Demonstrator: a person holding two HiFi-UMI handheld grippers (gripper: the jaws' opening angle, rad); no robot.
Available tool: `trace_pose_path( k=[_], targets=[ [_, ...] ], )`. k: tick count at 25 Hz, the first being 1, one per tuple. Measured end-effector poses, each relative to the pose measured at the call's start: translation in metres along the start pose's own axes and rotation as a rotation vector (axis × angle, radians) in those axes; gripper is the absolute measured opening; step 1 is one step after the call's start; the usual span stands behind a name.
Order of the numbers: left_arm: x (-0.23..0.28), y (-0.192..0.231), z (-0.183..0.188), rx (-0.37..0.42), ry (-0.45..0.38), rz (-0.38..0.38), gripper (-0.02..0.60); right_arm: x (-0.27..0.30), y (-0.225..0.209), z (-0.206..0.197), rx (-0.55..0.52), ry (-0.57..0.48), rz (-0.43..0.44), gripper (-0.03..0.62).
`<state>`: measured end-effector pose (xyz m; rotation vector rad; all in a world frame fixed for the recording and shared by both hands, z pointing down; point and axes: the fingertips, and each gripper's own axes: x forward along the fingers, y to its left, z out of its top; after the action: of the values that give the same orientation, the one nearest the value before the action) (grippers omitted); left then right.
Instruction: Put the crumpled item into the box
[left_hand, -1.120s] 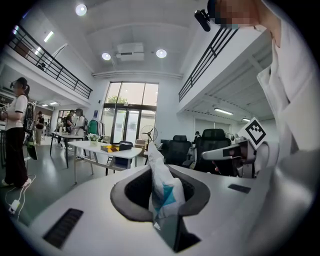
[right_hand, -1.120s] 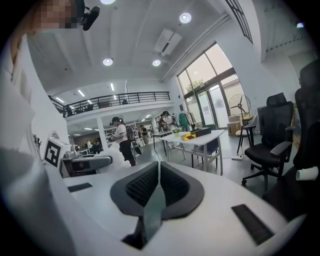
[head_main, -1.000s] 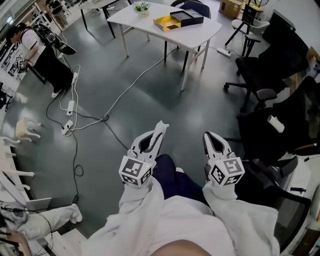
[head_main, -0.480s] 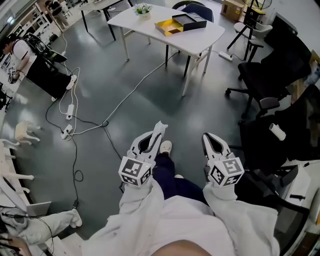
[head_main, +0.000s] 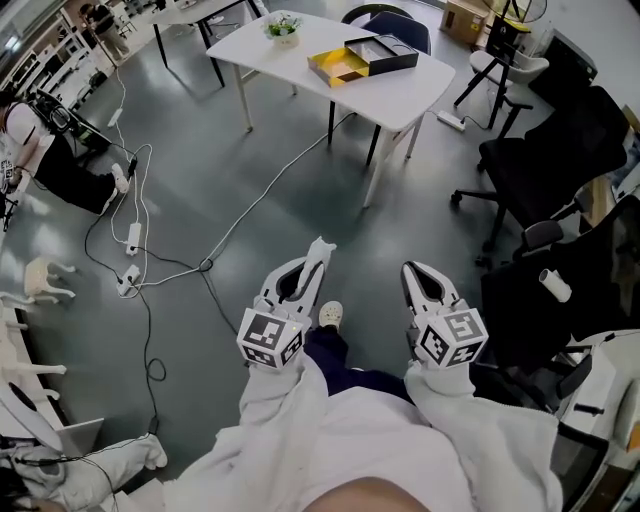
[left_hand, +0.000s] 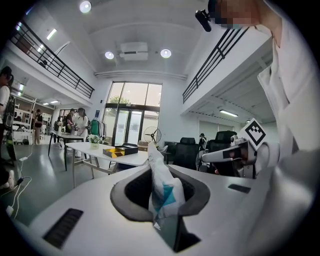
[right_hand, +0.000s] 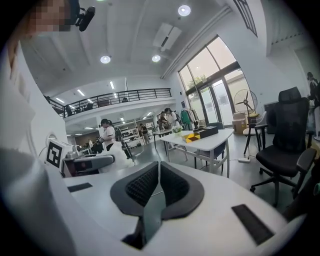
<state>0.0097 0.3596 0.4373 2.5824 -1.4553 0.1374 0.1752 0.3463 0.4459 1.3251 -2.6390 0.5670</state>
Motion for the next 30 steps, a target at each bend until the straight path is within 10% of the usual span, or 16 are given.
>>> trace_pose_path(
  k=[30],
  targets=[
    [0.103, 0.15, 0.023, -0.006, 0.043, -0.081, 0.063, 0.168, -0.031, 0.05, 0.07, 0.014, -0.059, 0.038]
  ],
)
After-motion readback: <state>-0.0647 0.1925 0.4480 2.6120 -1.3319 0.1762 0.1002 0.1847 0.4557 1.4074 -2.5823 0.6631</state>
